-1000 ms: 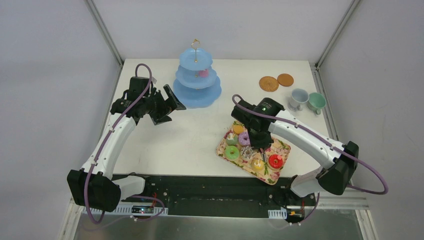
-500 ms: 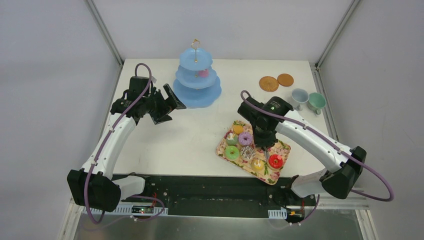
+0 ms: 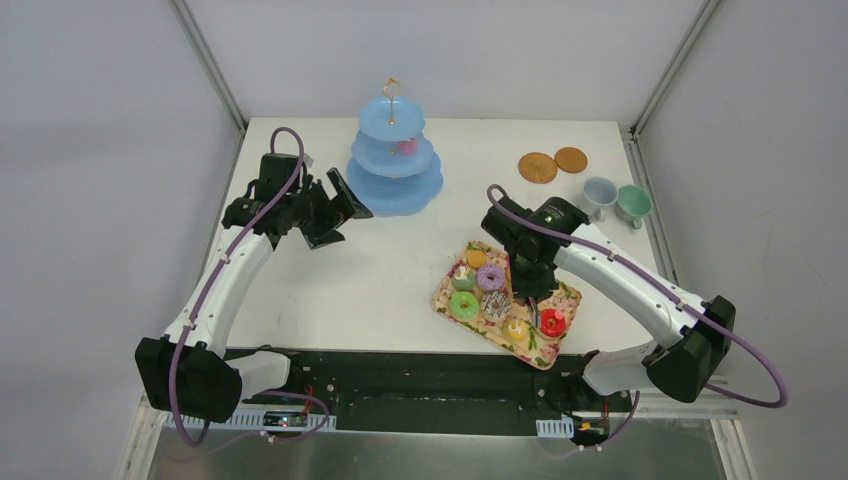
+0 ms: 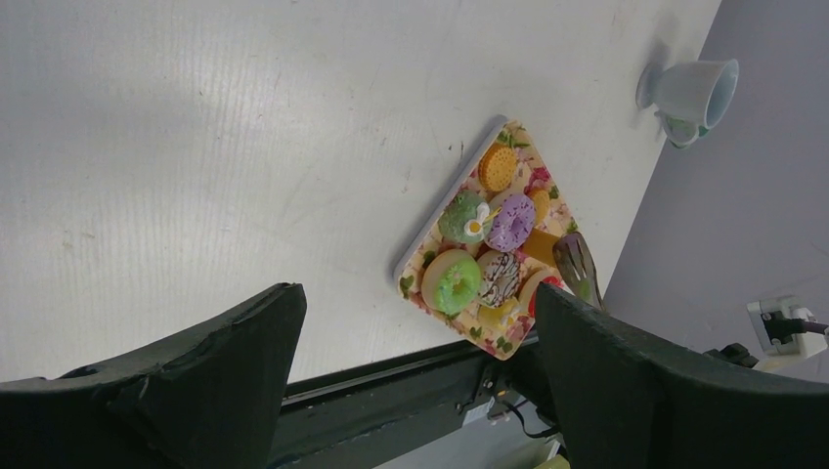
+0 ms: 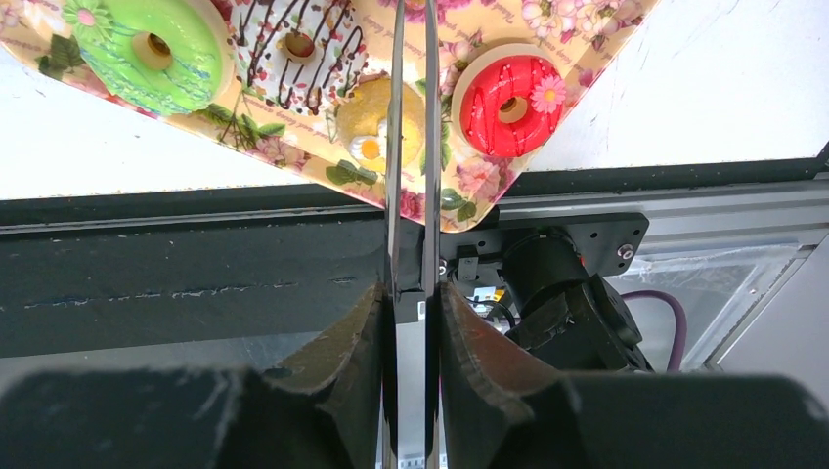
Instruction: Serve the afternoon tea
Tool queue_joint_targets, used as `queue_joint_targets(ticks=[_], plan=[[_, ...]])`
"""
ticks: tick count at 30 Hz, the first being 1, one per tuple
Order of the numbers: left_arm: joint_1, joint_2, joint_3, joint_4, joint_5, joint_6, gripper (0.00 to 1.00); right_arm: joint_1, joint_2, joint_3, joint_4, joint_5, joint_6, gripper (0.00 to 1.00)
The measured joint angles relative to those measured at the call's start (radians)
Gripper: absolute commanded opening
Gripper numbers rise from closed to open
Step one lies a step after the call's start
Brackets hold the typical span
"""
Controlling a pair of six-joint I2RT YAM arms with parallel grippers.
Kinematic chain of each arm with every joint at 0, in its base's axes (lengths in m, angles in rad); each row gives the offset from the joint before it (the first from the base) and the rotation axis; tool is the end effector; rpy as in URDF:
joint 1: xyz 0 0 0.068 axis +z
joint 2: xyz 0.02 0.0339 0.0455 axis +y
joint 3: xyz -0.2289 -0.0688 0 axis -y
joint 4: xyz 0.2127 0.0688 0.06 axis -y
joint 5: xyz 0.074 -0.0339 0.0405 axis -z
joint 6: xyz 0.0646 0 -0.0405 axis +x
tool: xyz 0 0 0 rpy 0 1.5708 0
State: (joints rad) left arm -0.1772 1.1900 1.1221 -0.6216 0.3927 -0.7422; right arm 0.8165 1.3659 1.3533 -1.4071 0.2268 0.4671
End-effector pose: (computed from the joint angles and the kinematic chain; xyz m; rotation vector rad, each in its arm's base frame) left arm 0.2460 -0.0692 0.2864 -0.4450 2.3269 -0.9140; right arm 0.1527 0.1413 0.2595 -0.4765 2.8430 -0.1324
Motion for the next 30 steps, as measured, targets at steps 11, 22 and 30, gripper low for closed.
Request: queue_joint_targets(ticks=[11,22,30], plan=[[0.000,0.000,-0.006,0.004,0.000,0.000,0.91,-0.004,0.000,-0.009,0.005,-0.003,0.001,0.29],[0.000,0.000,-0.009,0.004,0.000,0.000,0.91,-0.007,0.000,0.061,-0.012,0.008,0.005,0.04],[0.000,0.000,-0.009,0.003,0.000,0.000,0.91,-0.068,-0.036,0.157,-0.005,-0.011,0.002,0.04]])
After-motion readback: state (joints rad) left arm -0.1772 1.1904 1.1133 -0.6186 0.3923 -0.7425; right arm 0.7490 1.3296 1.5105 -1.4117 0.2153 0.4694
